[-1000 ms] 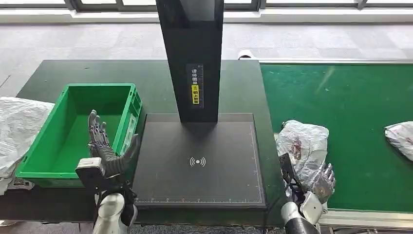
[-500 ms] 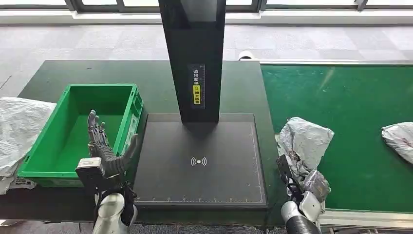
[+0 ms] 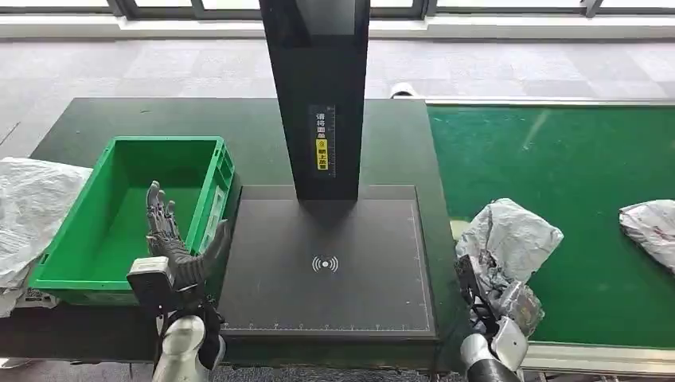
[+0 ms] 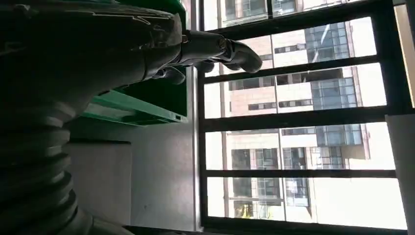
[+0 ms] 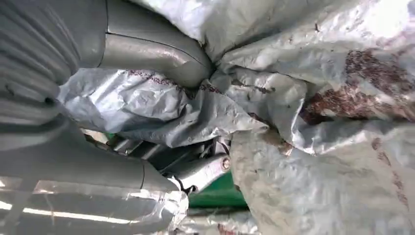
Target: Moved the parcel from conveyor to table for the left to box.
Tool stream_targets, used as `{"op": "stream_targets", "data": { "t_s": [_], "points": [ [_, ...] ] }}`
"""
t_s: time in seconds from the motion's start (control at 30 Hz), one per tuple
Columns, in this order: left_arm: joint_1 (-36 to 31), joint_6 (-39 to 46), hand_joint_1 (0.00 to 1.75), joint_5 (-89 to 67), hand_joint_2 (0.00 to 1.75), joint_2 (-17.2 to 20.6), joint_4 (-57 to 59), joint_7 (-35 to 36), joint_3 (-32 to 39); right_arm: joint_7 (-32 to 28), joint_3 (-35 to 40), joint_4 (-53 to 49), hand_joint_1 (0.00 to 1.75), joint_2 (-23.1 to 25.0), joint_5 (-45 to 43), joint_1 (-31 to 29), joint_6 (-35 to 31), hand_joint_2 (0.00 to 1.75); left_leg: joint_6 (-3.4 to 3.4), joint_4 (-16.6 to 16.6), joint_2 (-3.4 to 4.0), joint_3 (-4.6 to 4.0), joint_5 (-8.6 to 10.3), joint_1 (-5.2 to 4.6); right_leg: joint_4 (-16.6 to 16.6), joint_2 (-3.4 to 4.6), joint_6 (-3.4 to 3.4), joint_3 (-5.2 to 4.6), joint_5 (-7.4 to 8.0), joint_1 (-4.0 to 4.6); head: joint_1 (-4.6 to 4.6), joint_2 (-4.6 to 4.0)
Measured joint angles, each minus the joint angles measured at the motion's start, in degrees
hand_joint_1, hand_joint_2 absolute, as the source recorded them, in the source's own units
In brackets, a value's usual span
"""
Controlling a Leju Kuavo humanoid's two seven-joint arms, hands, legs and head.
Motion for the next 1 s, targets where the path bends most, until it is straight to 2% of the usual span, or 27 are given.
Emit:
{"op": "stream_targets", "data": {
  "t_s": [0.1,0.2,0.3,0.57,0.77,0.87,1.0],
  "points": [
    [0.0,0.0,0.0,-0.1,1.75,0.0,0.3,0.0,0.0,-6.5,0.1,-9.8,1.75,1.6,-1.8,3.6,0.0,1.75,0.0,0.0,0.02,-0.02,0.0,-0.01,0.0,0.02,0.0,-0.05,0.0,-0.01,0.0,0.0],
    [-0.1,0.0,0.0,-0.1,1.75,0.0,0.6,0.0,0.0,-15.8,0.0,-21.4,1.75,4.2,-4.5,6.4,-0.1,1.75,-0.01,0.0,0.06,-0.03,-0.01,-0.01,0.0,0.08,0.0,-0.13,0.0,0.0,0.0,0.0],
    [-0.1,0.0,0.0,-0.2,1.75,0.0,0.9,0.0,0.0,-21.7,0.0,-29.5,1.75,6.6,-6.7,8.1,-0.1,1.75,-0.01,0.0,0.1,-0.03,-0.02,0.0,0.0,0.11,-0.01,-0.14,-0.02,0.02,0.0,0.0],
    [-0.2,-0.7,0.0,-0.4,1.75,0.0,1.7,0.0,0.0,-25.8,1.6,-43.7,1.75,8.0,-10.7,10.0,0.0,1.75,0.0,0.0,0.12,-0.01,-0.01,-0.04,0.0,0.17,0.01,-0.14,-0.01,-0.04,0.0,0.0],
    [-0.4,-1.5,0.0,-0.5,1.75,0.0,2.4,0.0,0.0,-30.1,8.0,-46.0,1.75,8.1,-15.5,10.5,0.0,1.75,-0.01,0.0,0.21,0.01,-0.01,-0.03,0.0,0.24,0.0,-0.15,-0.01,0.0,0.0,0.0],
    [-0.4,-2.0,0.0,-1.4,1.75,0.0,2.6,0.0,0.0,-32.0,13.8,-43.2,1.75,8.1,-17.1,10.2,0.1,1.75,-0.05,0.0,0.34,0.03,-0.03,-0.03,0.0,0.39,-0.01,-0.19,-0.01,0.02,-0.02,0.0],
    [-0.5,-2.9,0.0,-1.5,1.75,0.0,3.1,0.0,0.0,-36.1,20.8,-33.4,1.75,8.1,-22.4,8.5,0.4,1.75,-0.08,0.0,0.34,0.04,-0.02,0.02,0.1,0.38,-0.04,-0.18,0.0,0.11,0.0,0.0]
  ]
}}
